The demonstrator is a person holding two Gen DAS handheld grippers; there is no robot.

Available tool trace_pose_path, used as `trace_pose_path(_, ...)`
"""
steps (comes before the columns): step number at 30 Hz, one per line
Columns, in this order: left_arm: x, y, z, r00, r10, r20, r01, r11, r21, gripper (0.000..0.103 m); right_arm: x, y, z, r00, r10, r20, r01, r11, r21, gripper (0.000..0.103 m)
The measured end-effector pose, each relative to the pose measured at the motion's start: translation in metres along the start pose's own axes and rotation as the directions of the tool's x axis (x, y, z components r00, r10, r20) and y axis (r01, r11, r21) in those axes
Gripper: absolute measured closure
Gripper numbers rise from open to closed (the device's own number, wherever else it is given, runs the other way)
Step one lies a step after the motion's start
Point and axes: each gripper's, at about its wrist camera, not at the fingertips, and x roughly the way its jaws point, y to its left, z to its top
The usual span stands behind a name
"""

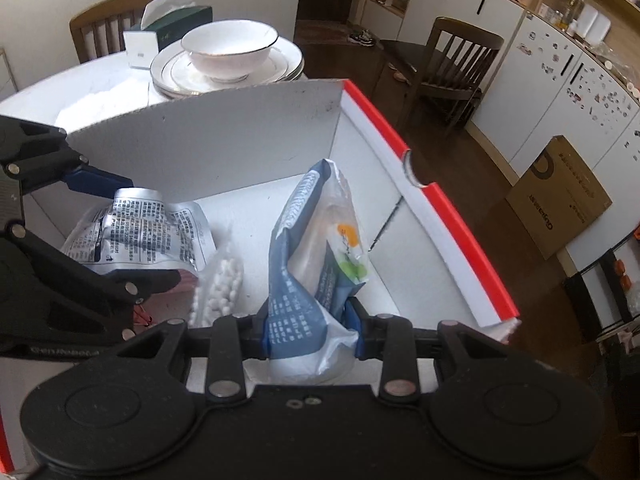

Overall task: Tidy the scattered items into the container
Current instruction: 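Lower and open both grippers to drop the packs into the box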

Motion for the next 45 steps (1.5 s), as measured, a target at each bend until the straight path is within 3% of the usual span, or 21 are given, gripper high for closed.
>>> trace_pose_path(15, 0.012, -0.002, -0.007, 0.997, -0.016, -0.079, 0.017, 1.000, 0.006, 0.030, 0.015, 0.004, -0.001, 0.997, 0.051, -0.065, -0.050, 0.999, 0.010, 0.064)
trace_pose_path(18, 0.010, -0.003, -0.007, 0.997, -0.016, -0.074, 0.017, 1.000, 0.013, 0.029, 0.015, 0.004, 0.001, 0.996, 0.060, -0.066, -0.060, 0.998, 0.010, 0.058)
trace_pose_path(20, 0.007, -0.003, -0.008, 0.998, -0.018, -0.062, 0.019, 1.000, 0.016, 0.029, 0.014, 0.004, 0.002, 0.996, 0.063, -0.058, -0.063, 0.998, 0.011, 0.049)
trace_pose_path(26, -0.007, 0.003, -0.009, 1.000, -0.016, -0.012, 0.016, 1.000, 0.014, 0.029, 0.004, 0.002, 0.000, 0.997, 0.077, -0.031, -0.076, 0.997, 0.025, 0.040)
trace_pose_path(45, -0.075, 0.028, -0.030, 0.987, -0.037, 0.159, 0.050, 0.996, -0.075, 0.029, -0.061, 0.000, -0.003, 0.992, 0.090, 0.089, -0.096, 0.994, 0.057, 0.036)
